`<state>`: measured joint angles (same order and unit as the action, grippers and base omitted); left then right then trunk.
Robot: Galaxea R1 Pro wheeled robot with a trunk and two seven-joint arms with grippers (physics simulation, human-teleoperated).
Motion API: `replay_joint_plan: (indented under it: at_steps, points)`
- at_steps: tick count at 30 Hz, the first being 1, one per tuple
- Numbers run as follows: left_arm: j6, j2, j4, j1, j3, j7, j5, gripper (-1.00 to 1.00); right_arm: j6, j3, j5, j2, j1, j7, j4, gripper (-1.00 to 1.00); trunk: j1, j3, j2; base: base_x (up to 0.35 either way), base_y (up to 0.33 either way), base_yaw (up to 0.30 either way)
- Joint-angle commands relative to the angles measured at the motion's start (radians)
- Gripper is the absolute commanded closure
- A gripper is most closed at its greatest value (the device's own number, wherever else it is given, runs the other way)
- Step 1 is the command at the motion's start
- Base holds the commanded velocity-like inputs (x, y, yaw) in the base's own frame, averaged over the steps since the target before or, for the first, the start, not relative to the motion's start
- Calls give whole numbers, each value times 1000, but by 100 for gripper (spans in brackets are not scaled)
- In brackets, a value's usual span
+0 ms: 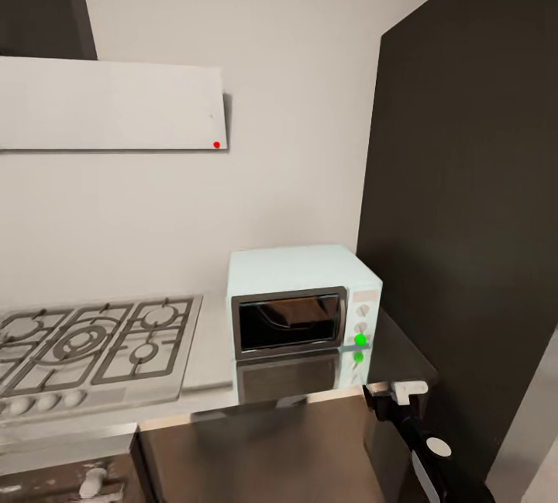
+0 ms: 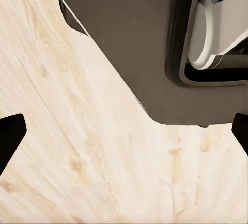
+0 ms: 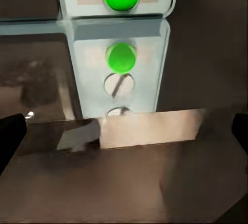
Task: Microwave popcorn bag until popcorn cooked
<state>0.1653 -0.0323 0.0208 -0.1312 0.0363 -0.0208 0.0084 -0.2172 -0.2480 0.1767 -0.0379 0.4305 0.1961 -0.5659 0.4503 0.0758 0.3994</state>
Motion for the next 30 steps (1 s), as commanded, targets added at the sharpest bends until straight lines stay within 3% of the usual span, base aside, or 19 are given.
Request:
replay_joint_plan:
  at_steps: [1,28,29,30]
  points:
    - [5,0,2,-1,4,-2,1,-100,-5,-8,10,1,1,8,1,-100,0,0,1,-341,0,0]
    - [5,0,2,-1,2,-2,1,-100,-4,-8,11,1,1,8,1,-100,0,0,1,-341,0,0]
    - [-33,29,99,-1,-116,-2,1,-100,-42,-8,14,1,1,8,47,-100,0,0,1,0,0,0]
    - [-33,29,99,-1,-116,-2,1,-100,-42,-7,14,1,1,8,47,-100,0,0,1,0,0,0]
